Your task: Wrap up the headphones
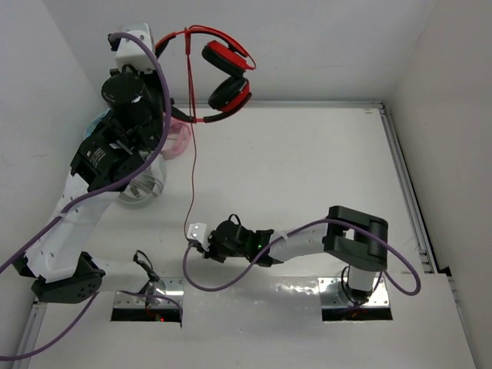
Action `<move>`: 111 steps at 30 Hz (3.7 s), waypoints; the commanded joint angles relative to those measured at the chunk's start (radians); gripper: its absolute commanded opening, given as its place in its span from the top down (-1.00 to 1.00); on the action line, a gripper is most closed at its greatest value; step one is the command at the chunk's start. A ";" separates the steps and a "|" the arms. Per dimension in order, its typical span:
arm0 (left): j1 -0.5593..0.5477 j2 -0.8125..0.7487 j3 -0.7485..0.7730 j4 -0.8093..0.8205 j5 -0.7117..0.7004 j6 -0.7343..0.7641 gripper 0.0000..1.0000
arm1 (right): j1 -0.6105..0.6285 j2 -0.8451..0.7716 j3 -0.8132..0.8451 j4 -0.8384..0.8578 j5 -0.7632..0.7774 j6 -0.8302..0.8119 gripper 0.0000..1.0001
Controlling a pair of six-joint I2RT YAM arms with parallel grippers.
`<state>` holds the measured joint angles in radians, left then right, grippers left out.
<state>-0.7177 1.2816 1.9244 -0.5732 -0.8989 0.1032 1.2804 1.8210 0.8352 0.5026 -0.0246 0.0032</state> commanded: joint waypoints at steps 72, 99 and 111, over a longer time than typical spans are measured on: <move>0.389 -0.015 -0.336 0.184 0.645 -0.183 1.00 | -0.391 -0.718 -0.353 -0.133 0.115 -0.023 1.00; 0.908 0.328 0.090 0.228 0.732 -0.474 1.00 | 0.011 -0.219 -0.160 -0.173 0.097 -0.035 1.00; 0.845 0.351 -0.128 0.433 0.522 -0.185 1.00 | 0.108 -0.377 0.020 -0.384 0.113 -0.173 1.00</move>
<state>0.1627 1.6501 1.8324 -0.3481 -0.2676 -0.1776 1.3613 1.5345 0.7486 0.2012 0.0860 -0.0956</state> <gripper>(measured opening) 0.106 0.002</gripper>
